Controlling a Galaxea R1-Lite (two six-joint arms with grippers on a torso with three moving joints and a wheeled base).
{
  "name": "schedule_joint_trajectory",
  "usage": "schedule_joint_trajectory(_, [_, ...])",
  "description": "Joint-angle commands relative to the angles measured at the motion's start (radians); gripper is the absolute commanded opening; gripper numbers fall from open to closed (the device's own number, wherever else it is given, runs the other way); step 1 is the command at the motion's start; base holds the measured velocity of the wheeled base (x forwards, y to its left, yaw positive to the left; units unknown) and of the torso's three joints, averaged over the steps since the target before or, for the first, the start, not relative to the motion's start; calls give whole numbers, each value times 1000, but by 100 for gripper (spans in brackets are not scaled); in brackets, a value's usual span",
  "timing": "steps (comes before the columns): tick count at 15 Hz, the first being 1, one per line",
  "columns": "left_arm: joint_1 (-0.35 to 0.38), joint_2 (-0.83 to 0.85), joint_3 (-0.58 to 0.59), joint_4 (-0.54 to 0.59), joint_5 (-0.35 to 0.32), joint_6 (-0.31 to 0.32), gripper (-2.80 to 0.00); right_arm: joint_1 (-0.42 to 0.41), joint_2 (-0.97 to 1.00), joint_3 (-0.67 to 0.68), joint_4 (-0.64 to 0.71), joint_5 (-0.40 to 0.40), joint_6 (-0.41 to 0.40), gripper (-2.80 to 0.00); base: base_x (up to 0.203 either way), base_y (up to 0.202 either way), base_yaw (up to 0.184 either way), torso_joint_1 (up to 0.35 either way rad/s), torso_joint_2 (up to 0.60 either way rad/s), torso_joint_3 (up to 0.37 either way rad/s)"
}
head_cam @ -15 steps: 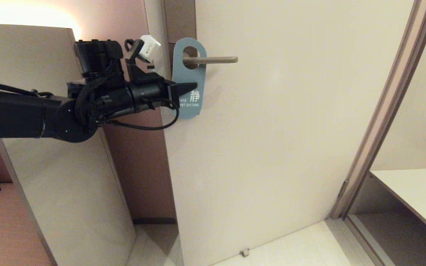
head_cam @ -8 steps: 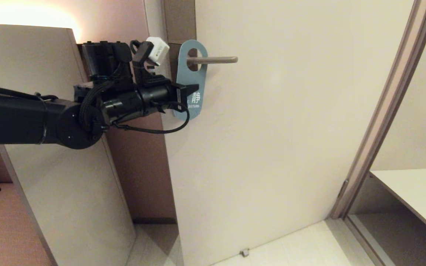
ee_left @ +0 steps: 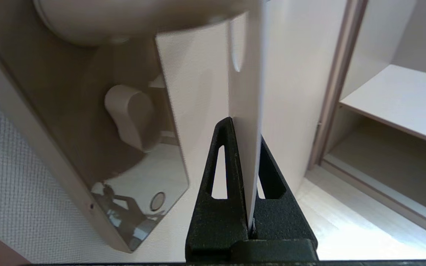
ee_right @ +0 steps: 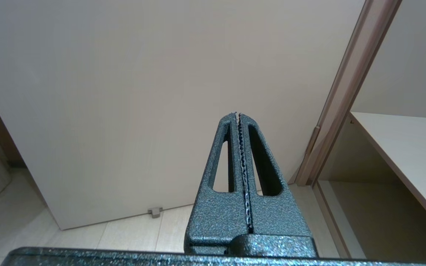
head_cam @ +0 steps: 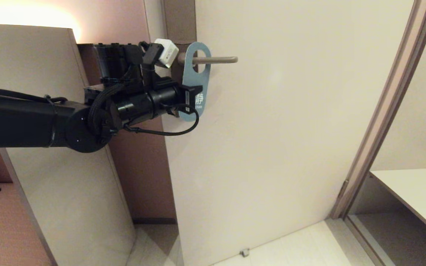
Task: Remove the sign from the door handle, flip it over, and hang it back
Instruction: Take down the sign
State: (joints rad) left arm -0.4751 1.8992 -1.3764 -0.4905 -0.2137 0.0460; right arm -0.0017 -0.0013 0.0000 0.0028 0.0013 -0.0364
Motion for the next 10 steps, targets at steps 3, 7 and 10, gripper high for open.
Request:
schedule_joint_trajectory(3, [-16,46,-7,-8,70,5,-280,0,1,0,0,0,0,-280,0,0,0,0,0,0])
schedule_joint_trajectory(7, [-52,73,-42,-9,105,5,-280,2,1,0,0,0,0,-280,0,0,0,0,0,0])
schedule_joint_trajectory(10, [-72,89,-90,-7,129,5,-280,0,1,0,0,0,0,-280,0,0,0,0,0,0])
